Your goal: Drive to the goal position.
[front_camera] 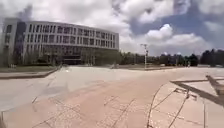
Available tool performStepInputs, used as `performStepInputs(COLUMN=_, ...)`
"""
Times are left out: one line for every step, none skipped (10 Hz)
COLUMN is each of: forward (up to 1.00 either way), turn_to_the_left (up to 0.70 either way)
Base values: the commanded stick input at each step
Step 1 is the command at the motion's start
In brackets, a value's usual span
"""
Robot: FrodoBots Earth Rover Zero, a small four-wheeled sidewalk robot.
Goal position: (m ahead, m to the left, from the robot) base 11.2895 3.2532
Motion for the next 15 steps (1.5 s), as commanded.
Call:
performStepInputs(forward=1.00, turn_to_the_left=0.17)
performStepInputs(forward=1.00, turn_to_the_left=0.02)
performStepInputs(forward=1.00, turn_to_the_left=0.00)
performStepInputs(forward=1.00, turn_to_the_left=0.00)
performStepInputs(forward=1.00, turn_to_the_left=0.00)
performStepInputs(forward=1.00, turn_to_the_left=0.00)
performStepInputs(forward=1.00, turn_to_the_left=0.00)
performStepInputs(forward=1.00, turn_to_the_left=0.00)
performStepInputs(forward=1.00, turn_to_the_left=0.00)
performStepInputs(forward=1.00, turn_to_the_left=0.00)
performStepInputs(forward=1.00, turn_to_the_left=0.00)
performStepInputs(forward=1.00, turn_to_the_left=0.00)
performStepInputs(forward=1.00, turn_to_the_left=0.00)
performStepInputs(forward=1.00, turn_to_the_left=0.00)
performStepInputs(forward=1.00, turn_to_the_left=0.00)
